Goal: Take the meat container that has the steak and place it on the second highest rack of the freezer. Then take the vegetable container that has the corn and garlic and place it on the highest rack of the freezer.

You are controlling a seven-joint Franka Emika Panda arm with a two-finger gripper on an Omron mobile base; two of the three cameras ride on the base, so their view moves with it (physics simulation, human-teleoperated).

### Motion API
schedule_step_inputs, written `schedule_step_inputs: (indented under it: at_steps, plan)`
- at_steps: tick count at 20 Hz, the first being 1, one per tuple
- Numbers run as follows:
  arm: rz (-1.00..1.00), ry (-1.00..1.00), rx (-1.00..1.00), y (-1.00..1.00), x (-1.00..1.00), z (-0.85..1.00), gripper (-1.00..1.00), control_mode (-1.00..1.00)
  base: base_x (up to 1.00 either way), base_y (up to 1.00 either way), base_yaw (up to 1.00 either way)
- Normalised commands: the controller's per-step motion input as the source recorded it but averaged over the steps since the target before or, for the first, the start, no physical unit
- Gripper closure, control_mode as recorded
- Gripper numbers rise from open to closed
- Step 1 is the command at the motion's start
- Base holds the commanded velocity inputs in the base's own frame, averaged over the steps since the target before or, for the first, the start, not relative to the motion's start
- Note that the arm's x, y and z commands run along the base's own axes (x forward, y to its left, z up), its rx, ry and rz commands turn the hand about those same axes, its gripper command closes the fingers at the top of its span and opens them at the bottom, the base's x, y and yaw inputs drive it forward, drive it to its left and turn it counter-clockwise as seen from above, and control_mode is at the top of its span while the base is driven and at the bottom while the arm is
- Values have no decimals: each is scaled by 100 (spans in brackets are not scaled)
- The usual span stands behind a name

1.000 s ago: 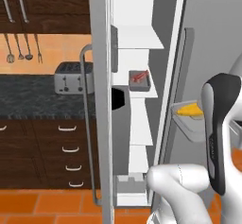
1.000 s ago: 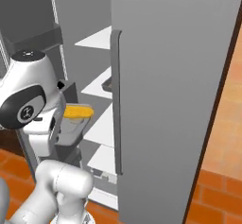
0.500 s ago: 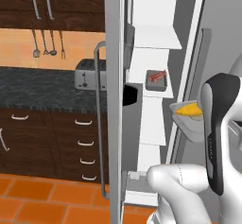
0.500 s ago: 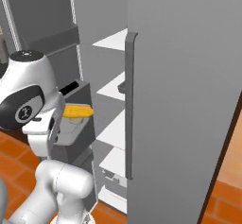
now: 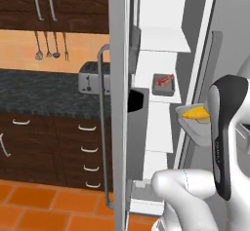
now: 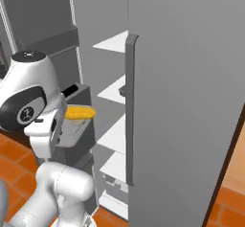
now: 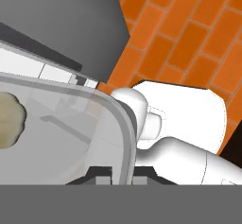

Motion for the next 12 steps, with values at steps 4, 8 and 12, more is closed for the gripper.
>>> schedule_step_inputs:
  at_steps: [4, 8, 12]
  plan:
    - [0, 0, 0, 0, 0, 0, 100, 100, 3, 39, 0]
    - [0, 0, 0, 0, 0, 0, 100, 100, 16, 19, 0]
    - [0, 0, 0, 0, 0, 0, 100, 100, 51, -6, -6]
